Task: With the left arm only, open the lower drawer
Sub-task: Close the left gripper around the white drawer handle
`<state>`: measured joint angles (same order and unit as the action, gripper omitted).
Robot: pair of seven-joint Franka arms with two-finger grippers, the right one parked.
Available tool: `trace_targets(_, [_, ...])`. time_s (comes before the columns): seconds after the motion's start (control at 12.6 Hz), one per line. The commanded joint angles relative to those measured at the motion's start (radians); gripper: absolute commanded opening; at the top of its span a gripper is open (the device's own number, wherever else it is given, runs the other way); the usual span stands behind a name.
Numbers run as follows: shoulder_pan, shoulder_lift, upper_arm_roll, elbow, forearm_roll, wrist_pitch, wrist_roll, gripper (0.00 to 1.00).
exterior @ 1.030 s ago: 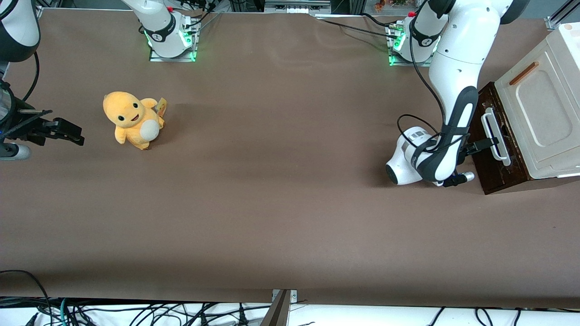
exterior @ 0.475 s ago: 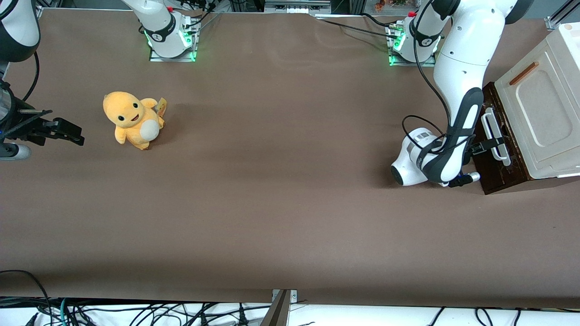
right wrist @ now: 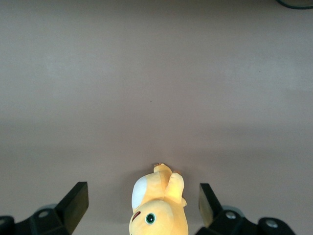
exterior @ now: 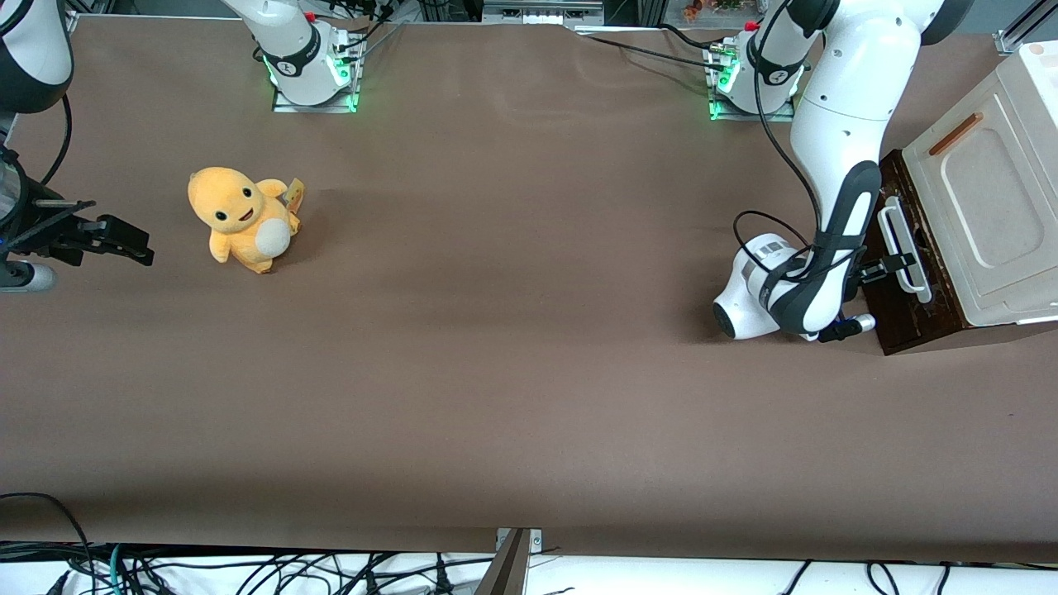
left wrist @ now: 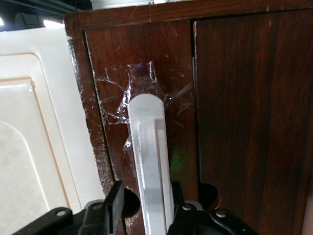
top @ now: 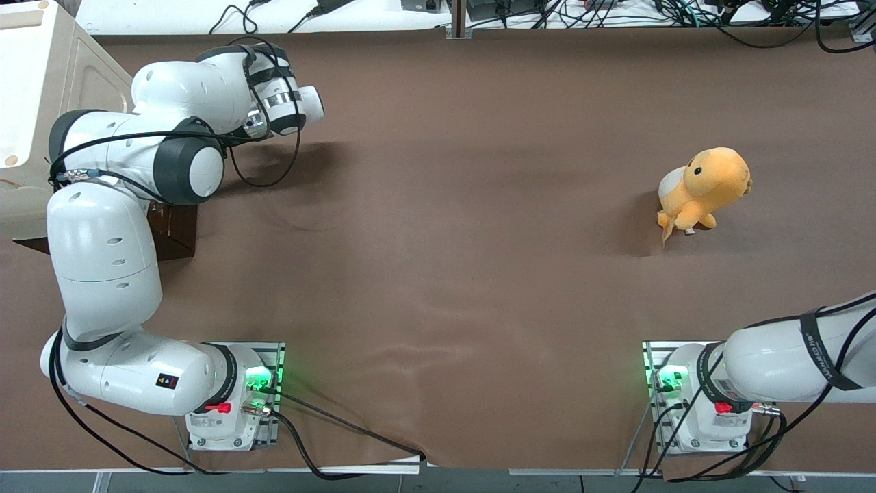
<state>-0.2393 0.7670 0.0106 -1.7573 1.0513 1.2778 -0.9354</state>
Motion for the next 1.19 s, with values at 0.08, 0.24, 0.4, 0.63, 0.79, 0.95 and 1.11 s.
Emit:
trace_targets(0.08, [0.009,0.002,-0.008,-0.002,0.036,0.006,-0.009,0.2])
trace_targets(0.24, [0.009,0.002,-0.008,-0.001,0.036,0.005,-0.01,0.09])
trace_targets(0.4, [0.003,0.002,-0.008,0.002,0.033,0.005,-0.011,0.09])
trace_targets(0.63, [-0.012,0.0,-0.011,0.005,0.021,0.0,-0.011,0.09])
trace_targets(0.79, [-0.026,0.0,-0.011,0.006,0.016,-0.002,-0.011,0.09])
trace_targets(0.95, [-0.043,0.0,-0.014,0.007,0.009,-0.003,-0.009,0.09])
trace_targets(1.11, [-0.061,0.0,-0.014,0.033,-0.034,-0.009,-0.008,0.09])
